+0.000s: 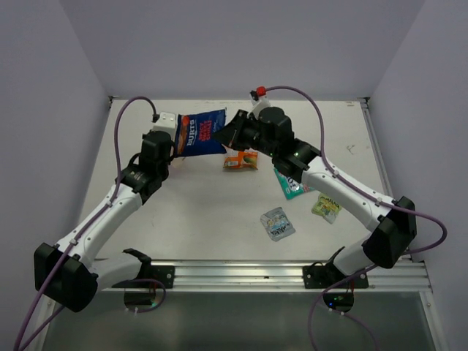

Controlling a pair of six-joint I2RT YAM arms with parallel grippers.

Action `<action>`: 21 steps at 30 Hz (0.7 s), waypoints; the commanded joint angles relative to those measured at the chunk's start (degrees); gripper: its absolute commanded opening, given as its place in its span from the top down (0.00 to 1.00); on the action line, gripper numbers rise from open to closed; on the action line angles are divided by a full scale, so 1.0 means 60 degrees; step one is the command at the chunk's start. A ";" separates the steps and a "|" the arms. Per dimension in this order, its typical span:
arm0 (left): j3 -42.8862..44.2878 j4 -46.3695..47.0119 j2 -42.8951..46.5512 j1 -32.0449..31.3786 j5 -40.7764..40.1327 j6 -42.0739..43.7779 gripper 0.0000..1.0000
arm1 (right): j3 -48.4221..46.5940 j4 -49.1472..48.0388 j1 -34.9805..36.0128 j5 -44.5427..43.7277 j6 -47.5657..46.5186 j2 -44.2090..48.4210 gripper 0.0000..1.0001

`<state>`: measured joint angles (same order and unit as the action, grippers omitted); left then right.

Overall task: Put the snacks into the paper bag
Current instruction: Place the snack in the paper bag.

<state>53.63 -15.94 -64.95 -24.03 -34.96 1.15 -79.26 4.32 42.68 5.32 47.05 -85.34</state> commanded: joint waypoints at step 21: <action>0.0262 -0.0257 0.0043 0.0021 -0.0063 -0.0499 1.00 | 0.1184 0.0247 0.0901 -0.1180 0.0581 -0.0161 1.00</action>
<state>53.63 -17.96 -66.37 -24.03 -36.21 -0.84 -72.53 6.02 48.73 0.86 48.49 -86.19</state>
